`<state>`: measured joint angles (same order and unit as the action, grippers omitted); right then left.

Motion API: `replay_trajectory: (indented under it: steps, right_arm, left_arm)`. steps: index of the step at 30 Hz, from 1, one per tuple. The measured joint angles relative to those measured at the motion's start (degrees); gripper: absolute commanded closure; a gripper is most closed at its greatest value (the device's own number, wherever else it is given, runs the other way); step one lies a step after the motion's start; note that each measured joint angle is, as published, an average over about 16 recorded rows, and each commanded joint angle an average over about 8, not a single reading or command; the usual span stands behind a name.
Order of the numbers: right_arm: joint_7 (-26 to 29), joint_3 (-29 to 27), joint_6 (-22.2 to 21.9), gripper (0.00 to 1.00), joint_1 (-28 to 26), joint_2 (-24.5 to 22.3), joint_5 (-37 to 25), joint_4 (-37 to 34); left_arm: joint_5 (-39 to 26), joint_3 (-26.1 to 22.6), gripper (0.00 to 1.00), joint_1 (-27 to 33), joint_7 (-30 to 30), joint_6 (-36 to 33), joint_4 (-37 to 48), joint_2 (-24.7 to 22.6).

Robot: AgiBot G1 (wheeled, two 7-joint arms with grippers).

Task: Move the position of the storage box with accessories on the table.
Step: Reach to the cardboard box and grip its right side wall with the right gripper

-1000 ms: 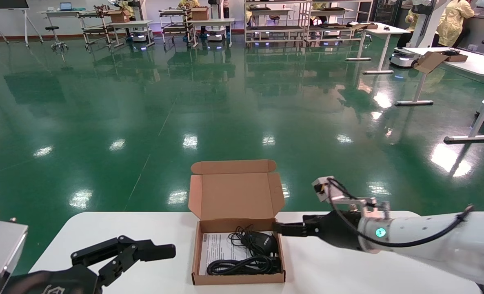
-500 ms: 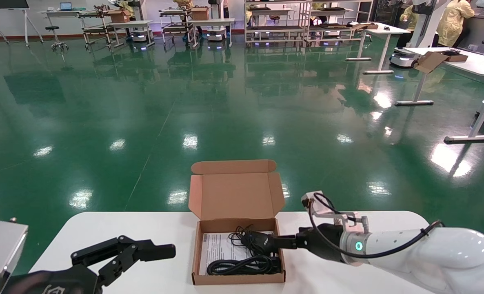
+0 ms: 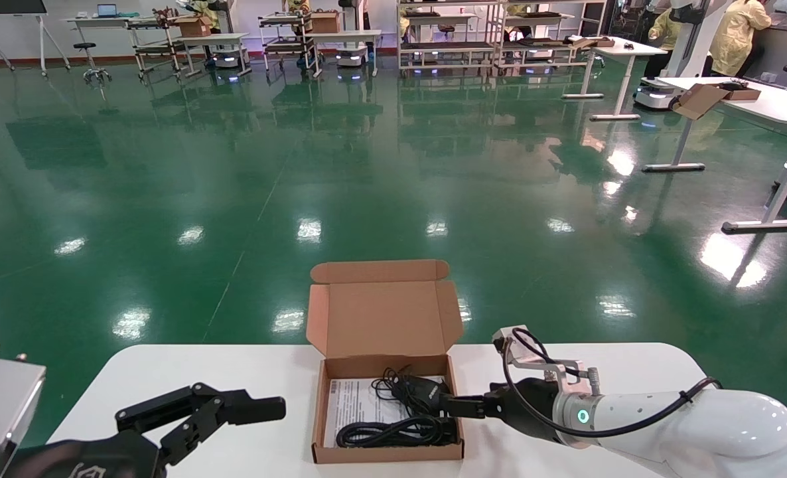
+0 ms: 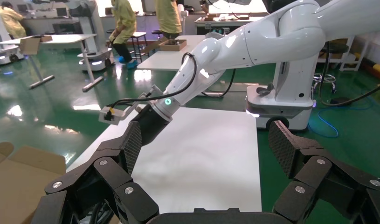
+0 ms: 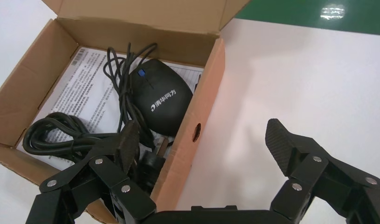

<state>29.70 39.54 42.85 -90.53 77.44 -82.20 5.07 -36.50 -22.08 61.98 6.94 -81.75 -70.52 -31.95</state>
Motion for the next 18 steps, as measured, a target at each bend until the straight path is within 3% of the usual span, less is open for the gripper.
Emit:
replay_trajectory:
  steps: [5,18]
  right_arm:
    - [0.50,0.39,-0.21,1.00,0.31,-0.01,0.03,0.07]
    - [1.62,1.52,-0.01,1.00,0.52,-0.08,-0.13,0.13]
  left_arm:
    - [0.00,0.00,0.00,0.00,0.00,0.00,0.00,0.00]
    - [0.00,0.00,0.00,0.00,0.00,0.00,0.00,0.00]
